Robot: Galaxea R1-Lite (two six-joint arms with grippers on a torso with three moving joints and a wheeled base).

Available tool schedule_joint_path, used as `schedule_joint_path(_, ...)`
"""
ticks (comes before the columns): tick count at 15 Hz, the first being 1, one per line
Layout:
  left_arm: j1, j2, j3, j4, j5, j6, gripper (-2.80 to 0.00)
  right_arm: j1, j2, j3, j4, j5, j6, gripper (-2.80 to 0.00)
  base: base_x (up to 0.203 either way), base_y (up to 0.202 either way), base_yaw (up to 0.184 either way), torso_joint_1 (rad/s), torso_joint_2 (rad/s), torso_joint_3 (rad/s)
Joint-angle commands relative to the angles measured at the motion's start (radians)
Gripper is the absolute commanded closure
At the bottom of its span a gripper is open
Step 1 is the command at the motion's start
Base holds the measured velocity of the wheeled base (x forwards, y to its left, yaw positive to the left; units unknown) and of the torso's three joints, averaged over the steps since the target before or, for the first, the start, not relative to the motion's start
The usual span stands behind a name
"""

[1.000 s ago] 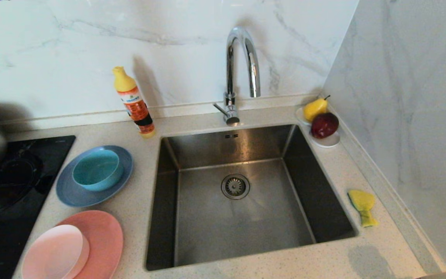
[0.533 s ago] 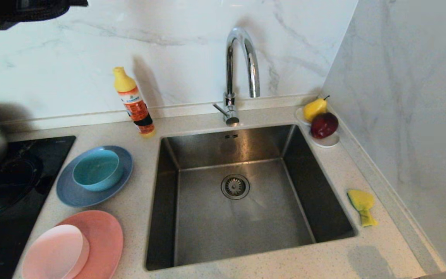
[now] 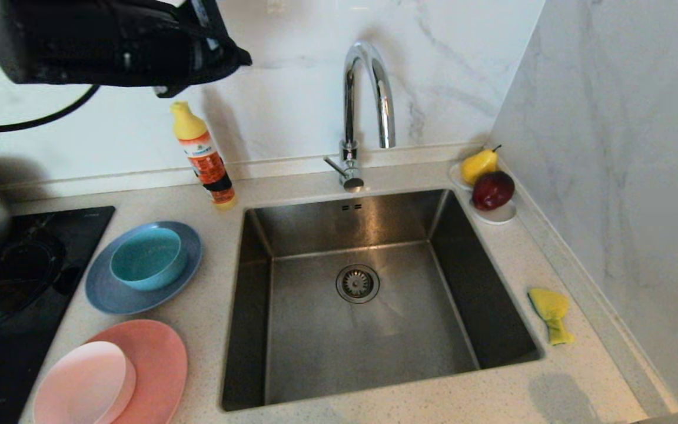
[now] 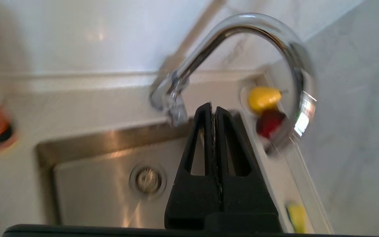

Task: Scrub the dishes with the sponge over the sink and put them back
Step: Turn on the faucet

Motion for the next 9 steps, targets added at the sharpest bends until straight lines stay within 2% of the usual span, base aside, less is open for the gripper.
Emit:
schedule_joint_path(1,-0.004,0.166,-0.023,-0.093,0.003,0.002,0.0,0.0,0.0,0.0,0.0,0.0,0.0,0.0,0.0,0.0,0.0,0.0,0.0,0.0)
schedule_joint_path(5,-0.005,0.298,-0.033,-0.247,-0.015,0.008,0.0,0.0,0.001,0.0,0.0,0.0,0.0,0.0,0.0,0.0,0.0,0.0,0.0,0.0)
schedule_joint_path(9,-0.013,0.394,-0.035,-0.342,-0.044,0.009,0.0,0.0,0.0,0.0,0.0,-0.001,0.0,0.0,0.0,0.0,0.0,0.0,0.0,0.0)
